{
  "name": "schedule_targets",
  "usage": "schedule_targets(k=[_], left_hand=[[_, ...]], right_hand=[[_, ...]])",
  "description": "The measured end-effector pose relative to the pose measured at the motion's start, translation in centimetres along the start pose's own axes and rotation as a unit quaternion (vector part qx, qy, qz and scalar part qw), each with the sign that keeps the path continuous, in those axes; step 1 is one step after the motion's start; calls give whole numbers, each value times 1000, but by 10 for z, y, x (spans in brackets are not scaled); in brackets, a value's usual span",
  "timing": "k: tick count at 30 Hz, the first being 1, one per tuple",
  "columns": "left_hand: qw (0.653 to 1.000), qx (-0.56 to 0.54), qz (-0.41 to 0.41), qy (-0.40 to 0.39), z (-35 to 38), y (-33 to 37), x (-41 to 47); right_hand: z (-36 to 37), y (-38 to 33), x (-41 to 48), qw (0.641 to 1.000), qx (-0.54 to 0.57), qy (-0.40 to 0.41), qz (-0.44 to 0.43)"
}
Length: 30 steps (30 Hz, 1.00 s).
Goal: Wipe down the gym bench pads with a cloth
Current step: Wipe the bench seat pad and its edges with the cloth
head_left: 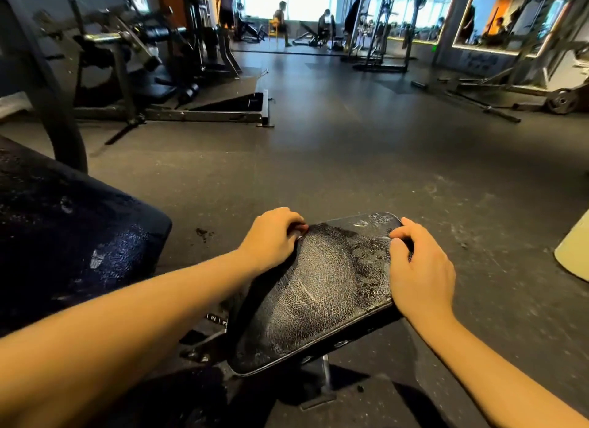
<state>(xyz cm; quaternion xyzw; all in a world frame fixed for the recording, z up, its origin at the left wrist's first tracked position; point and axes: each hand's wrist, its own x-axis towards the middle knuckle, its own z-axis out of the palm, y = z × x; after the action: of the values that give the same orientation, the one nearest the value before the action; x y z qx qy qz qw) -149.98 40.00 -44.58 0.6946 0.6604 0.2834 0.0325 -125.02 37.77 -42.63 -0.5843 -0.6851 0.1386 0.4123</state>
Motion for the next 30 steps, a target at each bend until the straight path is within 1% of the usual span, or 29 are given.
schedule_targets(k=[2,4,6,7,8,9,10,11,12,13,15,17,19,21,22,23,24,25,27,29,30], left_hand=[[999,-26,40,9,7,35,-11],[989,-61,133,-11,-1,52,-51],[964,-99,229,-90,-17,43,-98],[955,-97,255,-118,-25,29,-113],[955,-78,259,-122,-31,11,-118],[964,-45,237,-112,-33,-8,-114],[977,-11,189,-96,-32,-27,-101],[989,17,124,-76,-30,-40,-82],[996,30,69,-54,-27,-47,-60],[998,31,32,-39,-20,-45,-39],[1000,16,12,-11,-2,-19,-9],[999,-16,51,8,6,25,-12],[990,-55,129,-9,1,54,-45],[968,-88,221,-75,-15,53,-92],[959,-85,249,-106,-23,44,-111],[957,-57,260,-118,-28,29,-123],[962,-17,247,-114,-30,10,-124],[972,26,209,-103,-30,-9,-117],[989,91,89,-69,-27,-38,-80],[996,81,-4,-49,-21,-42,-42],[997,68,-22,-31,-14,-34,-29]], right_hand=[[-1,1,1,1000,-1,-5,-1],[-1,2,1,1000,-3,-10,3],[-1,3,1,1000,-5,-7,5],[0,3,2,1000,-6,-7,4],[1,3,2,1000,-6,-6,5],[1,2,3,1000,-7,-4,7],[1,2,3,1000,-8,0,9],[1,2,2,1000,-7,3,10],[1,1,2,1000,-3,5,10],[1,1,1,1000,1,7,9],[1,1,0,1000,7,6,6],[0,1,0,1000,7,0,2],[-1,1,0,1000,8,-5,4],[-1,1,0,1000,8,-5,5],[0,1,1,1000,8,-4,5],[0,1,1,1000,8,-2,4],[1,1,2,1000,11,-1,6],[1,1,2,1000,12,0,9],[1,3,2,1000,10,0,13],[1,3,1,1000,8,0,8],[0,3,1,1000,10,0,5]])
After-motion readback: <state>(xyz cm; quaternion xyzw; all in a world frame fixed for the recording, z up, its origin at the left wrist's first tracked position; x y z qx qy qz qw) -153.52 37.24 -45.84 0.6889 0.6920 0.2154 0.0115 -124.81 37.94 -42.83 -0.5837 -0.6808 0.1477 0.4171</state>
